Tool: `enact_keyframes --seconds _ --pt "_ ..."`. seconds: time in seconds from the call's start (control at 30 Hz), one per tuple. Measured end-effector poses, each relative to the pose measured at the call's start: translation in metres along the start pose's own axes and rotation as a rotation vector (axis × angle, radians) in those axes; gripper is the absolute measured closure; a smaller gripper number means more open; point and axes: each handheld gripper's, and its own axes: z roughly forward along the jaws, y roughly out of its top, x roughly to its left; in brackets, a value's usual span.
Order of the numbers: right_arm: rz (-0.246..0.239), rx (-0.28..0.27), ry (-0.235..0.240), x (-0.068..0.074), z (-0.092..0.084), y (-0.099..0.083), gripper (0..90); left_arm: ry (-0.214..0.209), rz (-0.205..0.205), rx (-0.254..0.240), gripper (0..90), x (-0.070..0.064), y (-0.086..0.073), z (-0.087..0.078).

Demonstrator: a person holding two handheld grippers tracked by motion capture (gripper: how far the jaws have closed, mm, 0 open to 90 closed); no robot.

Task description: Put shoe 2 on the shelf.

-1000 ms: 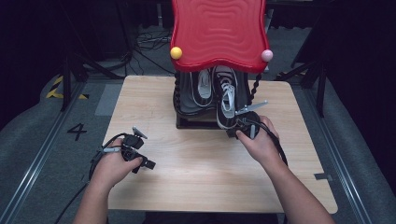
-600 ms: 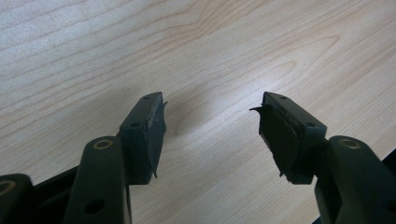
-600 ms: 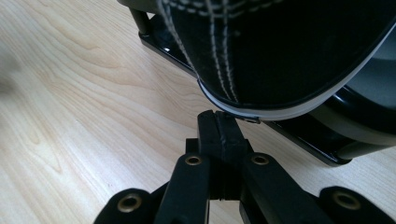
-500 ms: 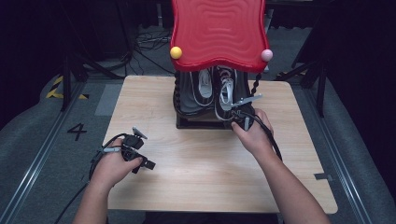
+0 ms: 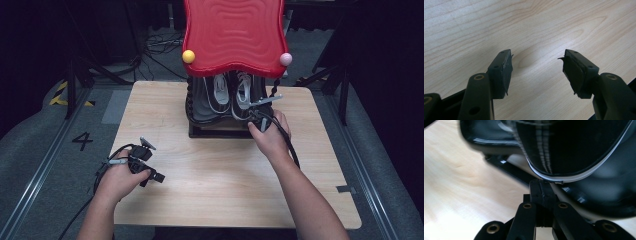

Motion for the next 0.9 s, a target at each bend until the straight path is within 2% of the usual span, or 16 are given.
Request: enact_keyframes --seconds 0.1,0.17,0.23,0.27,0.67,0.9 --pt "-0.007 -0.016 -0.024 -0.003 0.005 0.008 90.0 0.0 0.0 0.002 41.0 0.001 -0.001 -0.001" --pt "0.001 0.007 -0.004 -0.003 0.008 0.016 90.0 0.0 -0.003 0.0 40.9 0.002 -0.001 -0.001" --pt "-0.044 0.035 -0.04 0.002 0.012 0.02 90.0 0.002 -0.009 -0.002 40.9 0.004 -0.002 0.0" --pt "-0.06 0.032 -0.046 0.003 0.013 0.021 90.0 0.002 -0.014 0.001 40.9 0.005 -0.002 0.0" --pt "-0.034 0.062 0.005 0.001 0.017 0.019 90.0 -0.002 -0.005 0.003 40.6 0.002 -0.002 0.0" --pt "-0.045 0.036 0.01 0.001 0.003 0.011 90.0 -0.001 -0.008 0.005 40.7 0.004 -0.002 0.001"
